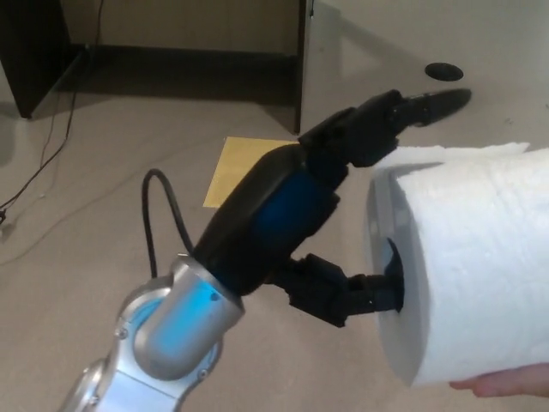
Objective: A person is holding a toilet paper roll and the robot extends its left hand to grab the roll by inserting its thumb into the gap in the middle and brings its hand down by its side. Then it extends its arm again to hand the toilet paper roll back to the person.
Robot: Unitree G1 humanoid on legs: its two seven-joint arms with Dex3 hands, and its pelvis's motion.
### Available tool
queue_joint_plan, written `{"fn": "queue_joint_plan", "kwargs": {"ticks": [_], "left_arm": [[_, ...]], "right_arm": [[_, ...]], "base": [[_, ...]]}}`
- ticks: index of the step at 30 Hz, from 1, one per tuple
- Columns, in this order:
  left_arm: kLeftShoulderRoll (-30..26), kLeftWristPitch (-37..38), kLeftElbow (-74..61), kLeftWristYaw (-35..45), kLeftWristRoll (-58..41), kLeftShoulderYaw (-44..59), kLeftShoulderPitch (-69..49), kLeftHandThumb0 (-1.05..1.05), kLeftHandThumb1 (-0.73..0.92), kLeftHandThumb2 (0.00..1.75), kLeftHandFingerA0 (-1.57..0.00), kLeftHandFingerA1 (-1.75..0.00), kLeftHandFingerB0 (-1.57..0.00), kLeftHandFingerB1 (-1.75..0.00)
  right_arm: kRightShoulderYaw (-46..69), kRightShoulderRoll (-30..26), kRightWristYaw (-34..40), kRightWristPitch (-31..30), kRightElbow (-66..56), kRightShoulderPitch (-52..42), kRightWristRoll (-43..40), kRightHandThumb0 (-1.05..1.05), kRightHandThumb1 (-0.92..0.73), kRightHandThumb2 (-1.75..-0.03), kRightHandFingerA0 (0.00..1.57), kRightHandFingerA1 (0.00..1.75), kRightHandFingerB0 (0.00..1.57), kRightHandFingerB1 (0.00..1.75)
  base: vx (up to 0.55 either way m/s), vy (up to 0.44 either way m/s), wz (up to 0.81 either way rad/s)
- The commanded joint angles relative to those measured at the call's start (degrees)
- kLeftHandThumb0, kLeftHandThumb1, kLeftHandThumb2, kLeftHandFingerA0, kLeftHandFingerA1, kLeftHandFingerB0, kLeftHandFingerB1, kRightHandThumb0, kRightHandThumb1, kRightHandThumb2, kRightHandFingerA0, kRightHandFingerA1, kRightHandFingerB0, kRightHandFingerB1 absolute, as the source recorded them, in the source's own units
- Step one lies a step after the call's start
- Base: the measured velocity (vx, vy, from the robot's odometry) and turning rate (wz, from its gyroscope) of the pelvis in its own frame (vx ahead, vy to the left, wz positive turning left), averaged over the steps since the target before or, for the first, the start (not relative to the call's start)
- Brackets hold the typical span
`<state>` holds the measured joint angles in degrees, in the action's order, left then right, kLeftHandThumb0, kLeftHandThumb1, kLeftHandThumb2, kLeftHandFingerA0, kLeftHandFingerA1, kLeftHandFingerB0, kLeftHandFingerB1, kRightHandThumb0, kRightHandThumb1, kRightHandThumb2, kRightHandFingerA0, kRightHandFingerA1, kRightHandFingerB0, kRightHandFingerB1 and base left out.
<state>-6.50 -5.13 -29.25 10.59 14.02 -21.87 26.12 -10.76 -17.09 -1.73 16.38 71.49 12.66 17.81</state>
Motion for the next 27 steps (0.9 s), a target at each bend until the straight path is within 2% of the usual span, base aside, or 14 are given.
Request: {"fn": "queue_joint_plan", "kwargs": {"ticks": [1,3,6,7,8,9,15,17,19,20,21,24,26,27], "left_arm": [[0.5,-1.4,-0.1,0.2,3.8,-1.0,0.3,-0.25,0.23,0.82,-0.07,-0.51,-0.05,-0.49],[0.6,-1.9,-0.4,0.3,4.8,-1.3,0.4,-0.50,0.38,0.62,-0.19,-0.40,-0.14,-0.33],[1.3,-3.5,-0.5,0.7,5.6,-1.8,1.3,-0.50,0.37,0.62,-0.19,-0.40,-0.14,-0.33],[1.8,-3.9,-0.6,0.6,6.0,-2.2,1.5,-0.25,0.23,0.82,-0.07,-0.51,-0.05,-0.49],[1.9,-4.6,-1.2,1.0,6.5,-2.7,1.3,-0.52,0.38,0.63,-0.19,-0.40,-0.14,-0.33],[2.5,-4.5,-1.0,1.0,6.7,-3.3,1.7,-0.25,0.22,0.81,-0.08,-0.51,-0.06,-0.49],[5.6,-5.4,-0.5,0.6,9.1,-6.1,3.5,-0.25,0.22,0.82,-0.09,-0.51,-0.08,-0.50],[7.2,-3.8,0.8,0.0,8.5,-7.0,4.2,-0.45,0.39,0.63,-0.32,-0.42,-0.22,-0.36],[8.6,-1.4,2.9,-0.9,7.3,-7.0,4.9,-0.24,0.58,0.57,-0.85,-0.57,-0.53,-0.37],[9.0,-1.3,3.3,-0.8,7.0,-7.1,5.0,-0.24,0.58,0.57,-0.85,-0.57,-0.53,-0.37],[9.0,-2.2,2.5,0.2,6.7,-7.5,4.5,-0.19,0.65,0.60,-0.97,-1.24,-0.73,-0.43],[8.7,0.1,2.9,0.4,5.4,-7.6,2.9,-0.12,0.70,0.60,-1.14,-1.07,-0.93,-0.53],[8.7,1.9,3.7,-0.6,5.3,-7.3,2.0,-0.08,0.74,0.62,-1.06,-1.24,-0.99,-0.62],[8.5,3.7,3.8,-2.6,6.7,-7.7,0.4,-0.07,0.77,0.65,-0.84,-1.57,-0.87,-1.10]], "right_arm": [[0.0,-0.6,-1.0,-0.5,0.0,-0.8,-0.1,-0.38,-0.66,-0.60,0.79,0.63,0.59,0.42],[-0.2,-0.4,-0.8,-0.8,0.1,-0.4,0.2,-0.38,-0.66,-0.60,0.78,0.61,0.59,0.42],[0.0,-0.3,-0.9,-1.1,0.1,0.0,-0.1,-0.38,-0.66,-0.60,0.76,0.59,0.59,0.42],[-0.4,-0.5,-0.4,-0.7,0.0,-0.2,0.5,-0.38,-0.66,-0.60,0.78,0.61,0.59,0.43],[-0.4,-0.3,-0.2,-0.2,-0.2,-0.8,0.4,-0.38,-0.66,-0.60,0.79,0.64,0.60,0.43],[-0.2,-0.1,-0.7,-0.2,-0.3,-0.9,0.0,-0.38,-0.66,-0.61,0.76,0.62,0.59,0.43],[-0.3,0.1,0.0,0.1,-0.2,-1.5,0.2,-0.38,-0.66,-0.60,0.79,0.63,0.59,0.42],[-0.4,0.3,-0.3,-0.1,-0.2,-0.9,0.2,-0.38,-0.66,-0.60,0.79,0.63,0.57,0.42],[0.0,0.4,-0.6,-0.6,-0.3,-0.3,-0.1,-0.38,-0.66,-0.60,0.79,0.64,0.57,0.42],[0.1,0.3,-0.7,-0.6,-0.3,-0.2,-0.2,-0.38,-0.66,-0.60,0.79,0.64,0.57,0.42],[-0.1,0.2,-0.5,-0.6,-0.3,-0.5,0.0,-0.38,-0.66,-0.60,0.80,0.64,0.57,0.42],[-0.2,0.1,-0.5,-0.6,-0.2,-0.2,0.2,-0.38,-0.66,-0.60,0.77,0.63,0.57,0.42],[-0.4,0.1,-0.6,-0.4,-0.2,0.4,0.4,-0.38,-0.66,-0.60,0.77,0.63,0.58,0.42],[-0.3,0.4,-0.7,-0.9,-0.2,0.4,0.3,-0.38,-0.65,-0.60,0.78,0.64,0.59,0.42]], "base": [[0.00,0.000,0.00],[0.00,0.000,0.00],[0.00,0.000,0.00],[0.00,0.000,0.00],[0.00,0.000,0.00],[0.00,0.000,0.00],[0.00,0.000,0.00],[0.00,0.000,0.00],[0.00,0.000,0.00],[0.00,0.000,0.00],[0.00,0.000,0.00],[0.00,0.000,0.00],[0.00,0.000,0.00],[0.00,0.000,0.00]]}}
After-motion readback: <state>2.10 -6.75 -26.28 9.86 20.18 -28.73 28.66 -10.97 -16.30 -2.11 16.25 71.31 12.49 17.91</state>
